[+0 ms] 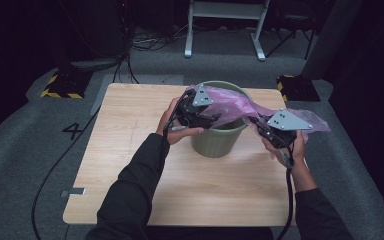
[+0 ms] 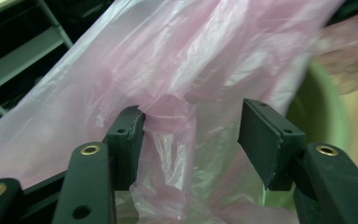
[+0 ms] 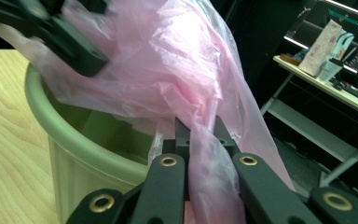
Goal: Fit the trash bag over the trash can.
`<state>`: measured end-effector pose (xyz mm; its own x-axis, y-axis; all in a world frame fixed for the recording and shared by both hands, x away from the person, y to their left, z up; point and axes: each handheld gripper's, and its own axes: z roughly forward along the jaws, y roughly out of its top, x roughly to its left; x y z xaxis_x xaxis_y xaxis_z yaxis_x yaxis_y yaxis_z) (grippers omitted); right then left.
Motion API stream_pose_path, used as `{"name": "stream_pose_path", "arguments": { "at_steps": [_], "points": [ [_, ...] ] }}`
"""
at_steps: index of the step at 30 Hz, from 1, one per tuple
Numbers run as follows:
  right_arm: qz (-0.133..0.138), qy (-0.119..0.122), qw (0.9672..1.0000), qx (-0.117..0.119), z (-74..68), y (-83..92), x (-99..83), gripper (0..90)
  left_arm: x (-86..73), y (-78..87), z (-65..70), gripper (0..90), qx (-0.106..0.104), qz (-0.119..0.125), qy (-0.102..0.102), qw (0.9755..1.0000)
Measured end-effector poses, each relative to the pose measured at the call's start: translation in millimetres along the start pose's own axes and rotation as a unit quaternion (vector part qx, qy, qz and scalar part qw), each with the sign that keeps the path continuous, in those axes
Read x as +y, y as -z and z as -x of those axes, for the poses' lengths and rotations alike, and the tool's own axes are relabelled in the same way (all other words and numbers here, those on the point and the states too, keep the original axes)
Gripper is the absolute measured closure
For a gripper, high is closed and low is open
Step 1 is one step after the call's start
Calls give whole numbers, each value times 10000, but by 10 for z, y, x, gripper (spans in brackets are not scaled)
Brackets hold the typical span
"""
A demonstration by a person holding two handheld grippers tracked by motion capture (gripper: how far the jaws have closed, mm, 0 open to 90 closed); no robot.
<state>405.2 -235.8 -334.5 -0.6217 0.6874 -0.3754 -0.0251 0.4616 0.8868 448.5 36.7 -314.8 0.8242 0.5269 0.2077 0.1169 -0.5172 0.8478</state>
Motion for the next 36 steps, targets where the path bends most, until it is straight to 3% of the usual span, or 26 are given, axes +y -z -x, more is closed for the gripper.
{"name": "stream_pose_path", "arguments": {
  "at_steps": [3, 7, 11, 21, 26, 30, 33, 36],
  "points": [
    [-82, -11, 9999, -79, 13, 18, -8, 876, -5, 56, 0, 383, 44, 73, -10, 10000],
    [-148, -22, 9997, -195, 63, 76, -36, 877, -42, 110, -77, 383, 213, 97, 132, 9996],
    [-219, 120, 9992, -325, 96, 139, -42, 874, -83, 107, -164, 578, 182, 137, 180, 9996],
    [-255, 86, 9985, -485, 188, 201, -52, 869, -40, -124, -172, 807, 76, -190, 104, 9997],
    [-266, 104, 9982, -527, 208, 191, -44, 863, -18, -184, -162, 825, 102, -283, 69, 9995],
    [-363, 370, 9974, -503, 175, 177, -10, 881, -34, -194, -160, 834, 84, -482, 79, 9988],
    [-447, 493, 9968, -433, 148, 175, 5, 886, -35, -118, -158, 712, 114, -444, 118, 9989],
    [-533, 597, 9959, -418, 128, 182, 12, 888, -43, 35, -184, 591, 151, -165, 238, 9995]
  ]
}}
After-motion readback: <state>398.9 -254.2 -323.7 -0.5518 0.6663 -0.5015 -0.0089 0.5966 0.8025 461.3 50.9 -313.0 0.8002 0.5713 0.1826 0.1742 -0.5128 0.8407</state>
